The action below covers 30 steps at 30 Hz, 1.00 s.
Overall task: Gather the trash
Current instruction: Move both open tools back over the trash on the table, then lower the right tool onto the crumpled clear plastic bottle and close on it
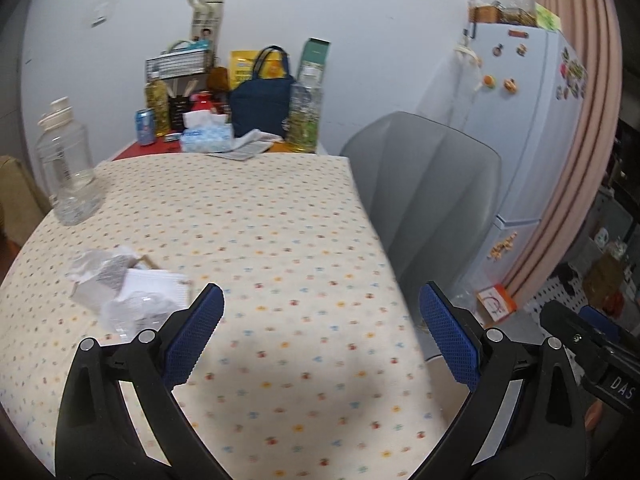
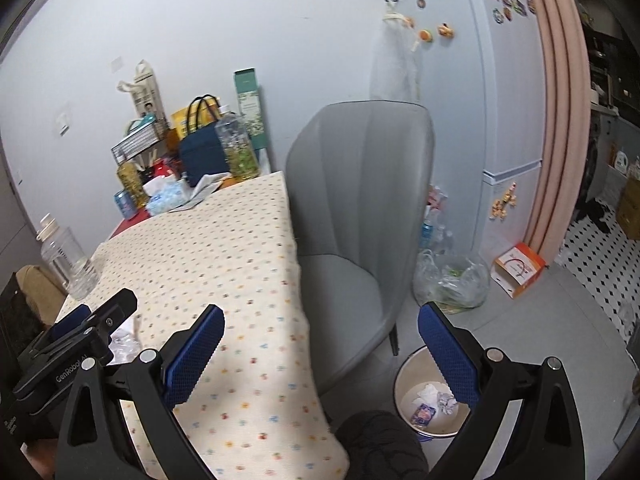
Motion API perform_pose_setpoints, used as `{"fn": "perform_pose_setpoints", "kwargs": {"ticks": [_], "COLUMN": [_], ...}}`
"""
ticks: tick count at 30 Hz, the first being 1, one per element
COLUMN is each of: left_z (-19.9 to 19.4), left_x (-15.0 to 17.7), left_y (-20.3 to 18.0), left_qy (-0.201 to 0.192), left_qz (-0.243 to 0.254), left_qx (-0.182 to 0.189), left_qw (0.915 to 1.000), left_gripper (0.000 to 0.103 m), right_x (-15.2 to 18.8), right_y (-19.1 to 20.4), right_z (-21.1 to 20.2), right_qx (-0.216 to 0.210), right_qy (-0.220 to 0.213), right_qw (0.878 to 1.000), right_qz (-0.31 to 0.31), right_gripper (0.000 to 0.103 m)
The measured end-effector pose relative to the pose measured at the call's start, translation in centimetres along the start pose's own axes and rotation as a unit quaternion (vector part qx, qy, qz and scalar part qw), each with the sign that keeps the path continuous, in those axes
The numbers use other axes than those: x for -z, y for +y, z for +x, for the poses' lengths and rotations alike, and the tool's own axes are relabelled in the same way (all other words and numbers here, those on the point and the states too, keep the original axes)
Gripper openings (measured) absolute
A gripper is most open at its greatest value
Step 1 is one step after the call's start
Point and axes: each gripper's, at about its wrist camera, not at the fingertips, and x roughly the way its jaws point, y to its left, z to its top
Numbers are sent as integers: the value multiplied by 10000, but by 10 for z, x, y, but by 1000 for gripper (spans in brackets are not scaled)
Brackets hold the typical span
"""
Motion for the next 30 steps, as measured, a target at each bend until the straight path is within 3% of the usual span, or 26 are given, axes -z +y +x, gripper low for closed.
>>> {"fn": "perform_pose_setpoints", "kwargs": {"ticks": [12, 24, 30], "left_z": [-17, -33, -37], "left_x": [9, 24, 33], "left_y": [76, 155, 184], "left_qy": [1, -18, -20], "left_qz": [-551, -1080, -1314], "left_qx": [-443, -1044, -1142], "left_qw": [9975, 9887, 9847], "left_gripper": [97, 97, 97], "right_x": [9, 30, 41], "right_y": [66, 141, 171], "right_z": [8, 23, 30], "right_qx": [-464, -915, -1062], "right_qy": [131, 407, 518], "right_qw": [9976, 9893, 9846], "right_qz": [-497, -1062, -1290], "right_gripper": [95, 95, 95]}}
